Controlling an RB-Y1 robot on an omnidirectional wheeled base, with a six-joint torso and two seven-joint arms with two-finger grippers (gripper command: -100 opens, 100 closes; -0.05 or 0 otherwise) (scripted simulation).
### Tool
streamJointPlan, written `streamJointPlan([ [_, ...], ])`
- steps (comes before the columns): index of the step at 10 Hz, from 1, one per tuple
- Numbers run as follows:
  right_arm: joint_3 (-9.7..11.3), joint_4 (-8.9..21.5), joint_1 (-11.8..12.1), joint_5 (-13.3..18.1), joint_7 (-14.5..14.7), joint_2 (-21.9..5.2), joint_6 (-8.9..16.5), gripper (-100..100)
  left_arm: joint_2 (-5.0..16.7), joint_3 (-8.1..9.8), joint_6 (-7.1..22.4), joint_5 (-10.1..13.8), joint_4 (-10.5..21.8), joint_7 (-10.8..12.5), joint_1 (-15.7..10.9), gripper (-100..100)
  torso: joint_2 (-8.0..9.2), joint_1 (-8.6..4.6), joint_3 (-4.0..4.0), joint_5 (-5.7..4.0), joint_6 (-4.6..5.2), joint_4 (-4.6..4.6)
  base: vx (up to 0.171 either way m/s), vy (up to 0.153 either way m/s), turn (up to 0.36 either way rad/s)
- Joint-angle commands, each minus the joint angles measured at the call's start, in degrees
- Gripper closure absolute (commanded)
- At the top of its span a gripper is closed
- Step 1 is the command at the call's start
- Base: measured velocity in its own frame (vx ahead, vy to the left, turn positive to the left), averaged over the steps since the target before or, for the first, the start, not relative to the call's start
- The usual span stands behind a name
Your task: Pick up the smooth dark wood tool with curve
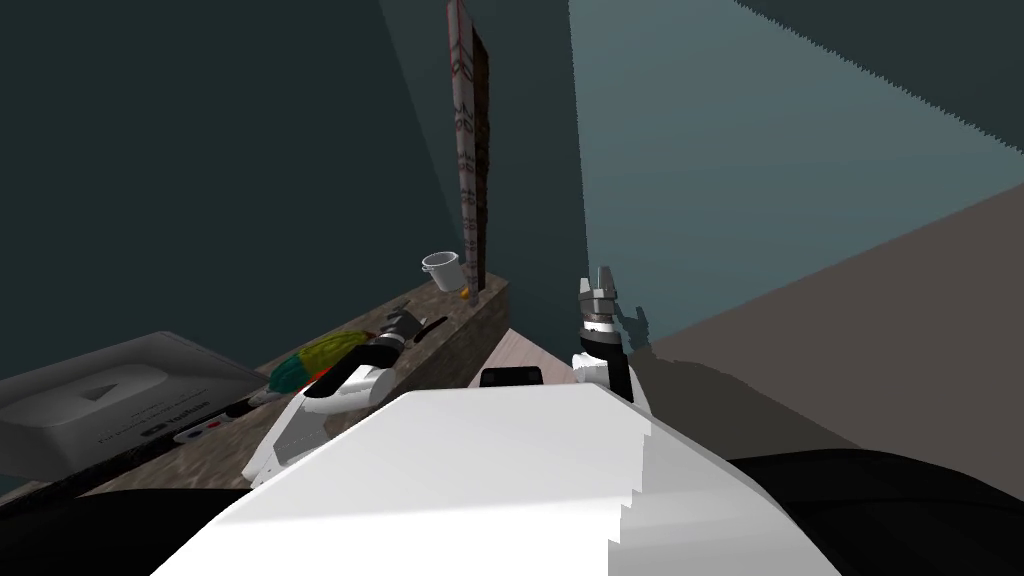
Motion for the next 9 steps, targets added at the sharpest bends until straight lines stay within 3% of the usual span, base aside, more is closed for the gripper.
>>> streamJointPlan([
  [1, 0.0, 0.0, 0.0, 0.0, 0.0, 0.0, 0.0, 0, 0.57, 1.38, 2.86, 0.94, 0.1, 1.57, -0.25, -100, 0.0, 0.0, 0.0, 0.0, 0.0, 0.0, -0.009, 0.003, -0.135],
  [3, 0.0, 0.0, 0.0, 0.0, 0.0, 0.0, 0.0, 0, 0.57, 1.38, 6.27, 0.94, 0.1, 1.57, -0.25, -100, 0.01, 0.02, 0.0, 0.0, 0.0, 0.0, -0.006, 0.01, -0.038],
  [4, 0.0, 0.0, 0.0, 0.0, 0.0, 0.0, 0.0, 0, 0.92, 2.62, 8.15, 1.74, 0.24, 3.08, -0.46, -100, -0.01, 0.01, 0.0, 0.0, 0.0, 0.0, -0.005, 0.01, -0.138],
  [9, 0.0, 0.0, 0.0, 0.0, 0.0, 0.0, 0.0, 0, 1.21, 3.86, 15.8, 2.53, 0.4, 4.61, -0.74, -100, -0.01, 0.04, -0.01, 0.01, 0.0, 0.0, -0.004, 0.012, -0.065],
])
